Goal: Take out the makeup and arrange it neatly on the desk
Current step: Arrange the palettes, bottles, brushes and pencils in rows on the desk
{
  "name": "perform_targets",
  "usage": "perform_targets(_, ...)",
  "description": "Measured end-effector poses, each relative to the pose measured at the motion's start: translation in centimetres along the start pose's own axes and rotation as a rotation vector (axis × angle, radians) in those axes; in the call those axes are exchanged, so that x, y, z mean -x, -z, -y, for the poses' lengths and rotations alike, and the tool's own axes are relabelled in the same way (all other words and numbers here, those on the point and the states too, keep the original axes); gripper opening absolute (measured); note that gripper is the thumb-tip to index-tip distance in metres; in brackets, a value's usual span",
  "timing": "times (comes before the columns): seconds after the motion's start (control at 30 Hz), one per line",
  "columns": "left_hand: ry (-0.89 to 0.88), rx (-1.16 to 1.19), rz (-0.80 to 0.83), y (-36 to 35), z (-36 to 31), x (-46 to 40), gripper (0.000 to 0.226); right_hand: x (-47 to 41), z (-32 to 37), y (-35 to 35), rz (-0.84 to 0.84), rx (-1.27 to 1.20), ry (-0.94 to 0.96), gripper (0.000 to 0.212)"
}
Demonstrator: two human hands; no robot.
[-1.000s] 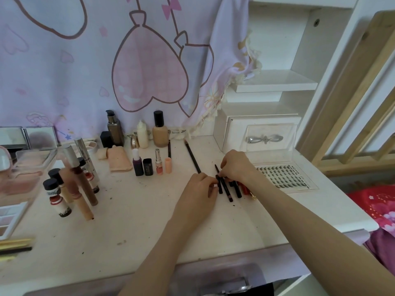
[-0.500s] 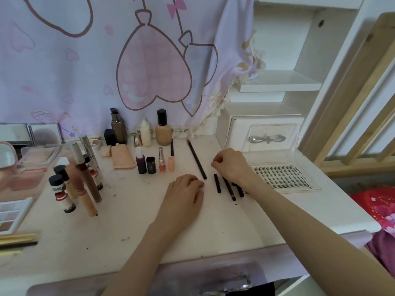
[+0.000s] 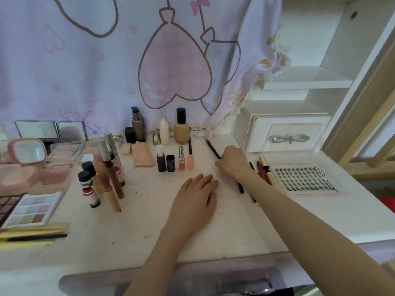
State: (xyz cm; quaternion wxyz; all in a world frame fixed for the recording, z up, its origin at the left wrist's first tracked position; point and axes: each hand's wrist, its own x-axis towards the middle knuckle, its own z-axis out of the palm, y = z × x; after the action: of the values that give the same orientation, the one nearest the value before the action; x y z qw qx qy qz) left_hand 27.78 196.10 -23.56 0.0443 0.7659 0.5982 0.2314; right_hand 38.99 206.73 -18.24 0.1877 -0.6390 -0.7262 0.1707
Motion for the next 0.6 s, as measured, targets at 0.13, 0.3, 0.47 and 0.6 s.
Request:
perform_targets(0.13, 0.002, 0.062, -0.023, 0.2, 0.2, 0.0, 0.040, 1.9, -1.1, 2.5, -0.036, -0.258, -0.085, 0.032)
perform_targets(0.3, 0.124, 0.413, -0.096, 0.8, 0.1, 0.2, 0.040, 6.5, -3.5, 4.4, -0.072, -0.607, -0.173, 0.020)
perform_targets(0.47, 0.232, 0.664, -0.150, 1.7, -0.6, 0.2, 0.052, 9.7, -5.4, 5.7, 0.187, -0.954, -0.135, 0.022)
perform_targets(0.6, 0.228, 0.923, -0.297, 2.7, -0.5, 0.4, 0.034, 10.4, -6.6, 6.1, 0.405, -0.908, -0.153, 0.030)
